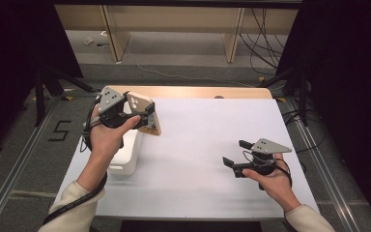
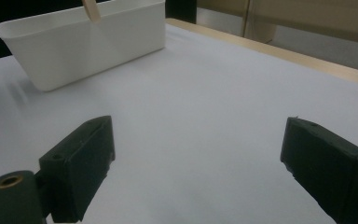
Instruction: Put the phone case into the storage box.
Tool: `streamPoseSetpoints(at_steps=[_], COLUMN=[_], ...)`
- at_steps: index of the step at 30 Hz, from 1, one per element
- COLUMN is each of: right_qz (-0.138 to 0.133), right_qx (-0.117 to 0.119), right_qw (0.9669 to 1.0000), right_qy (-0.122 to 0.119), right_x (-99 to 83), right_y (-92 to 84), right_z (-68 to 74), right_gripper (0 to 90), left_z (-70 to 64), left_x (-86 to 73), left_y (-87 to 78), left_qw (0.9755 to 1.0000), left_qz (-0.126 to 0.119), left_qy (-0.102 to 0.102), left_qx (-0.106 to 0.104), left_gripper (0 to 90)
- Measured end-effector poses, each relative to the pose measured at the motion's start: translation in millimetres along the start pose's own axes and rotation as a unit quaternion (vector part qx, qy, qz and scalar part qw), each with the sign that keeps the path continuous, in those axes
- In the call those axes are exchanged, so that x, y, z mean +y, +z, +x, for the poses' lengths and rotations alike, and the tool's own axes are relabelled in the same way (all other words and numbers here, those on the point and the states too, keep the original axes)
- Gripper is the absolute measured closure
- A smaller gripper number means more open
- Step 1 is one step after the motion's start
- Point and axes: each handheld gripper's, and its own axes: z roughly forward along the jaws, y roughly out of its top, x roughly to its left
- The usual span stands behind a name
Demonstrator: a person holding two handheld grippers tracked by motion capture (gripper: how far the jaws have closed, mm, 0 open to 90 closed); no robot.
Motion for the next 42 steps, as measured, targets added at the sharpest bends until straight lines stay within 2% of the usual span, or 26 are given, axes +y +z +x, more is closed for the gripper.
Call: streamPoseSetpoints(at_steps=[42], right_qz=[-0.004], right_qx=[0.001], right_qw=[1.0000], right_qy=[0.000], right_x=[0.0], right_y=[0.1], right_z=[0.0], right_gripper=[11.3], left_z=[15.2], left_x=[6.9], left_y=[-9.5], left_qw=[0.9997], left_qz=[-0.009], left_qy=[-0.001], left_qx=[0.022], left_gripper=[11.0])
